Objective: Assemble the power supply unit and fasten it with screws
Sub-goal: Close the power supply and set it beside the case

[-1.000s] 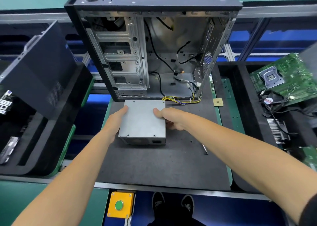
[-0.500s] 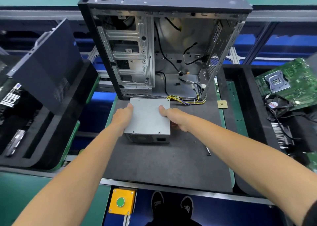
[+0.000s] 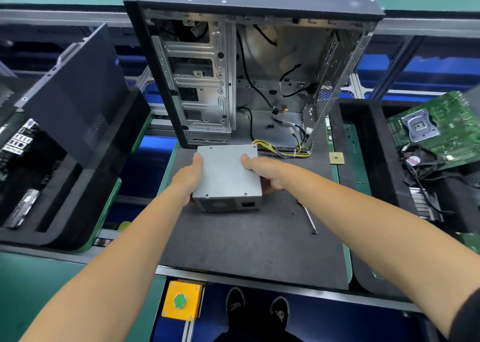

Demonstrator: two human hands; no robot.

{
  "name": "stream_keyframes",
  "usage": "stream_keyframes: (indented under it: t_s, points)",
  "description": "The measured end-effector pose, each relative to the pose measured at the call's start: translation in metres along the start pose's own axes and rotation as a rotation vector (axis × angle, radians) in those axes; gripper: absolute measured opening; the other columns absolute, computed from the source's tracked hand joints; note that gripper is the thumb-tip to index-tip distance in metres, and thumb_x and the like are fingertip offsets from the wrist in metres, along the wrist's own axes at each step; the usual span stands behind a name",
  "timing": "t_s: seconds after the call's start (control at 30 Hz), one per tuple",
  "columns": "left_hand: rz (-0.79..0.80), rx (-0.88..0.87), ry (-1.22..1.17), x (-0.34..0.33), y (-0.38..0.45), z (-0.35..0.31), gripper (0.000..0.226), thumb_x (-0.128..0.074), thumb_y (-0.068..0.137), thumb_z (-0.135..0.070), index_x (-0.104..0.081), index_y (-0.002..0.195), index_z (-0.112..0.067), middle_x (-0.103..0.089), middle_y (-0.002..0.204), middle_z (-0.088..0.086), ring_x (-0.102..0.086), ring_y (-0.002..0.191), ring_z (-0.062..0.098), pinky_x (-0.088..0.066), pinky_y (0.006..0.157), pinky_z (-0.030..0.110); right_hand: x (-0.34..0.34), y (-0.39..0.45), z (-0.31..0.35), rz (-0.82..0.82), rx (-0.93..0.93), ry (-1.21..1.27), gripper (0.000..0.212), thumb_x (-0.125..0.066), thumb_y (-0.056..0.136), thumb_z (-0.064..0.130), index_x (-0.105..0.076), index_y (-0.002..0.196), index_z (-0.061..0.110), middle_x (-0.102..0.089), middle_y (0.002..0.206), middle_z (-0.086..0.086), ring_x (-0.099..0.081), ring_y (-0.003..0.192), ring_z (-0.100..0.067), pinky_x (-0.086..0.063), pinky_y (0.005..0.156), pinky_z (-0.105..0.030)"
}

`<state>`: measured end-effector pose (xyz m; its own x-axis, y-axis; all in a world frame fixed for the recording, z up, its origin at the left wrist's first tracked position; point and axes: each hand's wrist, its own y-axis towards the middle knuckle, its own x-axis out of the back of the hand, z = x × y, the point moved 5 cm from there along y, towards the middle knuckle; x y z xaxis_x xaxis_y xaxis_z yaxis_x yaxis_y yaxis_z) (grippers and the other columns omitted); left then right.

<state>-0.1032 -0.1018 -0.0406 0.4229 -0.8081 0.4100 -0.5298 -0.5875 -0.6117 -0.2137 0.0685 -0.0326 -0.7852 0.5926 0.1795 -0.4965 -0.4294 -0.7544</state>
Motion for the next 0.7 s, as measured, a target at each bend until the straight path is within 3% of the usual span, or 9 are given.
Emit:
stream_keyframes:
  t_s: [0.13,0.23,0.33,0.4,0.47,0.53,0.7]
  points:
    - [-0.083,0.009,0.046,-0.010,0.000,0.005,0.083,-0.014,0.095,-0.067,-0.038,0.146,-0.007,-0.041,0.150,0.009,-0.041,0.134,0.029,-0.034,0.110,0.040,0.007,-0.002,0.008,-0.033,0.002,-0.075,0.053,-0.032,0.098,0.057,-0.058,0.121,0.016,-0.066,0.120,-0.008,-0.065,0.104,-0.026,-0.050,0.088,-0.038]
    - [-0.126,0.016,0.118,-0.013,-0.001,0.004,0.085,-0.010,0.095,-0.067,-0.038,0.145,-0.004,-0.041,0.149,0.012,-0.041,0.130,0.031,-0.033,0.093,0.036,0.010,-0.003,0.008,-0.009,0.012,-0.100,0.051,-0.033,0.097,0.059,-0.058,0.117,0.018,-0.068,0.116,-0.006,-0.065,0.093,-0.024,-0.053,0.083,-0.036]
    - [-0.164,0.020,0.176,-0.012,-0.003,0.003,0.086,-0.007,0.096,-0.066,-0.039,0.144,-0.002,-0.041,0.148,0.015,-0.042,0.128,0.031,-0.029,0.086,0.035,0.012,-0.001,0.007,-0.004,0.023,-0.105,0.056,-0.034,0.095,0.063,-0.058,0.119,0.018,-0.068,0.113,-0.004,-0.066,0.098,-0.023,-0.054,0.087,-0.037]
    - [-0.152,0.013,0.189,-0.011,-0.001,0.005,0.086,-0.008,0.095,-0.067,-0.039,0.144,-0.003,-0.041,0.148,0.014,-0.042,0.130,0.032,-0.032,0.093,0.035,0.013,-0.001,0.004,-0.037,0.021,-0.141,0.064,-0.035,0.091,0.068,-0.056,0.124,0.017,-0.066,0.117,-0.005,-0.064,0.104,-0.026,-0.051,0.095,-0.040]
    - [-0.081,0.017,0.120,-0.011,0.001,0.008,0.087,-0.012,0.093,-0.070,-0.037,0.147,-0.008,-0.039,0.152,0.011,-0.038,0.136,0.030,-0.030,0.110,0.039,0.014,-0.003,0.001,-0.053,0.030,-0.170,0.071,-0.035,0.088,0.073,-0.056,0.126,0.017,-0.064,0.120,-0.005,-0.063,0.105,-0.026,-0.049,0.097,-0.040]
    - [-0.046,0.015,0.062,-0.012,0.003,0.008,0.086,-0.014,0.092,-0.072,-0.035,0.149,-0.011,-0.036,0.154,0.009,-0.035,0.139,0.029,-0.027,0.115,0.041,0.014,-0.005,0.000,-0.067,0.054,-0.194,0.079,-0.034,0.086,0.076,-0.055,0.130,0.014,-0.060,0.128,-0.006,-0.060,0.108,-0.027,-0.046,0.101,-0.041]
    - [-0.139,0.018,0.022,-0.017,-0.004,0.005,0.088,-0.018,0.091,-0.072,-0.035,0.147,-0.007,-0.039,0.150,0.011,-0.041,0.132,0.031,-0.030,0.088,0.035,0.011,-0.004,0.002,-0.344,0.159,-0.415,0.086,-0.017,0.093,0.069,-0.055,0.125,-0.002,-0.054,0.132,-0.020,-0.052,0.119,-0.033,-0.039,0.093,-0.036]
